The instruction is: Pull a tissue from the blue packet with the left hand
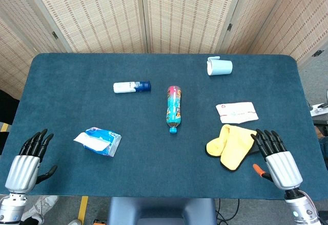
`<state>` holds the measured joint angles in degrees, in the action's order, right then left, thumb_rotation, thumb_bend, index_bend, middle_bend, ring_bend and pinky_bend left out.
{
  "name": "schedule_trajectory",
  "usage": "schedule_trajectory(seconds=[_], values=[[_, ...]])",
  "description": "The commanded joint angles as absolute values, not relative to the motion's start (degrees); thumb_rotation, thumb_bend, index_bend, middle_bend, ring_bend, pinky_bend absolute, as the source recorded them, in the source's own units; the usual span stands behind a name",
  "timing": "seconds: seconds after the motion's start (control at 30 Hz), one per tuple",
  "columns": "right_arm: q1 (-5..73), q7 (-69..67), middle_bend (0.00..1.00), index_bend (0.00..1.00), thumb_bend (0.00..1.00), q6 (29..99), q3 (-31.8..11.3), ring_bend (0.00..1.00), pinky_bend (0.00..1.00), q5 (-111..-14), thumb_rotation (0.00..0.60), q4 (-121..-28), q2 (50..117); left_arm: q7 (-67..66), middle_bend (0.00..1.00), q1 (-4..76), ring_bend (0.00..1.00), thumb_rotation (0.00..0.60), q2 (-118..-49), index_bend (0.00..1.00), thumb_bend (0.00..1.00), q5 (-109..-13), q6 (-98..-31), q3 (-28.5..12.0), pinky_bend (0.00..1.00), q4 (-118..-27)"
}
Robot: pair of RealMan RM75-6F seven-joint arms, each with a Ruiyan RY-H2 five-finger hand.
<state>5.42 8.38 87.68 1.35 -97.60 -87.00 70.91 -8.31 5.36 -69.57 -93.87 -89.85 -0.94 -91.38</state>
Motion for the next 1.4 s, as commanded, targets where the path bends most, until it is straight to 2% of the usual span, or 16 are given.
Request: schedule_trajectory(seconds=[0.03, 0.43, 0.53, 0.63, 0.83, 1.1, 1.4], values=[[5.44, 8.45, 0.0, 0.0, 0.13, 87.54, 1.41, 0.0, 0.05, -97.62, 0.6, -87.06, 70.9, -8.21, 0.0, 5.28, 0.0, 0.6, -69.47, 0.0, 0.27, -94.06, -89.96, -0.82, 0.18, -91.37], [5.35, 8.17, 0.0, 0.0, 0.13, 87.61, 1.42, 0.0, 0.05, -97.65, 0.6, -87.45, 70.53, -9.43, 0.0, 5.55, 0.0, 0.6, -70.04, 0.0, 0.27, -95.35, -89.63, -0.19, 0.17, -91.67], [5.32, 8.02, 0.0, 0.0, 0.13, 87.73, 1.34, 0.0, 0.05, -97.61, 0.6, -87.72, 70.33, -10.02, 0.0, 5.84, 0.0, 0.6, -70.55, 0.01, 0.3, -95.23, -89.11, -0.28, 0.17, -92.17], [5.36, 7.74, 0.0, 0.0, 0.13, 87.87, 1.18, 0.0, 0.05, -97.61, 0.6, -88.07, 70.12, -9.56, 0.0, 7.16, 0.0, 0.6, -71.44, 0.07, 0.34, -94.94, -86.99, -0.53, 0.18, -92.08], [5.71, 7.66, 0.0, 0.0, 0.14, 86.95, 1.34, 0.0, 0.05, -97.58, 0.6, -87.72, 70.27, -11.48, 0.0, 10.87, 0.0, 0.6, -73.25, 0.15, 0.35, -91.91, -81.81, -3.14, 0.19, -92.72], [5.95, 7.27, 0.0, 0.0, 0.14, 86.41, 1.36, 0.0, 0.05, -97.39, 0.6, -87.83, 70.14, -15.14, 0.0, 15.58, 0.0, 0.6, -76.22, 0.21, 0.35, -88.46, -75.13, -5.07, 0.19, -93.1], [6.03, 6.82, 0.0, 0.0, 0.14, 86.23, 1.4, 0.0, 0.05, -97.3, 0.6, -88.0, 69.94, -17.98, 0.0, 18.37, 0.0, 0.6, -79.52, 0.24, 0.38, -85.88, -71.8, -5.62, 0.2, -91.33]])
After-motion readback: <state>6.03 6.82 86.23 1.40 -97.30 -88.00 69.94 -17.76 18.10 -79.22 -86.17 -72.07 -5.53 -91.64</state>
